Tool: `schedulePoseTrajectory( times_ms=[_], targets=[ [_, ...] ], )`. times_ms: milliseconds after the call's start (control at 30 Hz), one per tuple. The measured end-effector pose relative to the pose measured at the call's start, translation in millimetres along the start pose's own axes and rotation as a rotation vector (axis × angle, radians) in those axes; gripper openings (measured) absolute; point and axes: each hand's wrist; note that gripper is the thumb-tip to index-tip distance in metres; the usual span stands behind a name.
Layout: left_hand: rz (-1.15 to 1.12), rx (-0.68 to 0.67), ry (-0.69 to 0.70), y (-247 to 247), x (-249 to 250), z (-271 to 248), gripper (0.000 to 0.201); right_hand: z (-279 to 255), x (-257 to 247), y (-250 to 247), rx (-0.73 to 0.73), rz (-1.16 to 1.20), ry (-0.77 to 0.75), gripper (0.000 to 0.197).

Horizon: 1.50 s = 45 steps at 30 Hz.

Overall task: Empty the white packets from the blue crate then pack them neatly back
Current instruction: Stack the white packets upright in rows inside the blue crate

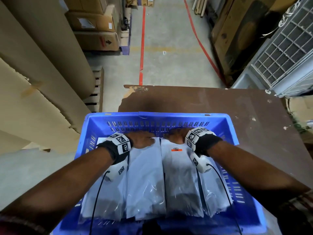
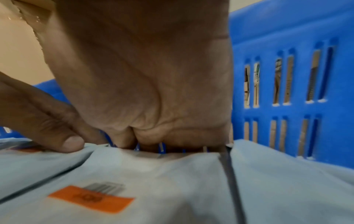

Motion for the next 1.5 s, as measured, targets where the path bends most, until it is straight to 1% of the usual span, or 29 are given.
schedulePoseTrajectory(
  times_ms=[100, 167, 233, 267, 300, 367, 400, 500, 600, 667, 700, 767, 867, 1000, 1133, 1200, 1233, 1300, 1333, 1400, 1433, 1467, 1500],
  targets=[
    [0.023, -0.019, 0.022, 4.2, 0.9, -0.3, 0.051, -13.1, 0.0, -2.1, -0.06, 0.045, 0.003, 0.052],
    [0.022, -0.058, 0.01, 2.6, 1.3, 0.1, 0.056, -11.4, 0.4, -1.7, -0.074, 0.083, -0.009, 0.051],
    [-0.014, -0.094, -0.019, 0.0, 2.6, 2.5, 0.06, -12.3, 3.4, -4.0, -0.051, 0.05, -0.015, 0.053],
    [-0.025, -0.079, -0.026, -1.4, 4.7, 5.1, 0.057, -12.8, 7.7, -7.0, -0.033, 0.022, 0.003, 0.055],
    [-0.05, -0.035, -0.016, -1.9, 8.0, 8.5, 0.056, -15.4, 11.9, -11.4, -0.015, 0.004, 0.03, 0.056],
    [-0.171, 0.054, 0.012, -2.0, 18.4, 14.9, 0.071, -23.7, 20.1, -20.3, 0.013, -0.014, 0.037, 0.052],
    [-0.209, 0.047, 0.03, -1.2, 25.1, 17.4, 0.075, -28.8, 24.5, -22.4, 0.013, -0.022, 0.024, 0.05],
    [-0.187, -0.009, 0.087, 2.5, 46.0, 26.0, 0.067, -42.4, 37.8, -20.0, -0.001, -0.075, 0.024, 0.049],
    [-0.109, 0.002, 0.083, 5.1, 62.7, 29.2, 0.064, -48.3, 52.2, -10.3, 0.032, -0.092, 0.059, 0.043],
    [-0.094, 0.024, 0.074, 11.3, 64.2, 32.5, 0.062, -53.5, 60.8, -5.1, 0.011, -0.016, 0.066, 0.044],
    [-0.101, 0.027, 0.07, 13.7, 63.7, 32.9, 0.063, -55.9, 63.7, -2.3, -0.001, 0.026, 0.061, 0.046],
    [-0.124, 0.025, 0.057, 20.3, 59.2, 34.3, 0.063, -58.4, 68.3, 4.2, -0.032, 0.038, 0.048, 0.048],
    [-0.133, 0.002, 0.082, 24.1, 62.8, 28.2, 0.052, -57.9, 73.2, 14.1, -0.043, 0.033, 0.037, 0.048],
    [-0.239, 0.076, 0.107, 13.1, 63.8, 22.6, 0.045, -58.4, 67.1, 12.2, -0.021, 0.074, 0.038, 0.048],
    [-0.27, 0.118, 0.103, -16.6, 44.9, 4.5, 0.035, -49.2, 39.8, 4.3, 0.033, 0.07, -0.065, 0.047],
    [-0.23, 0.172, 0.057, -25.4, 29.4, -10.5, 0.04, -40.5, 21.1, 6.4, 0.083, 0.047, -0.145, 0.046],
    [-0.2, 0.177, 0.032, -29.9, 22.2, -20.6, 0.045, -38.4, 10.9, 7.4, 0.113, 0.033, -0.211, 0.046],
    [-0.148, 0.132, 0.014, -32.1, 5.8, -41.2, 0.053, -33.2, -9.9, 13.9, 0.172, 0.035, -0.368, 0.052],
    [-0.069, 0.112, 0.019, -31.0, -1.9, -50.8, 0.058, -30.2, -19.0, 19.7, 0.191, 0.032, -0.423, 0.056],
    [0.204, 0.053, -0.028, -29.5, -9.8, -70.7, 0.068, -25.9, -34.7, 33.3, 0.234, 0.011, -0.517, 0.064],
    [0.318, 0.012, -0.082, -26.5, -12.4, -79.4, 0.067, -22.4, -40.7, 41.5, 0.233, 0.017, -0.547, 0.067],
    [0.37, -0.038, -0.131, -22.7, -14.0, -83.8, 0.064, -22.3, -45.0, 47.1, 0.217, 0.032, -0.544, 0.071],
    [0.371, -0.091, -0.167, -18.6, -14.8, -89.1, 0.065, -21.8, -48.2, 52.8, 0.199, 0.024, -0.52, 0.074]
  ],
)
Point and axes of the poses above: each hand's wrist, its own z-axis towards the middle knuckle, its own y-axis out of the palm, x = y × z, and after that the axes turned 4 degrees about z, right-handed
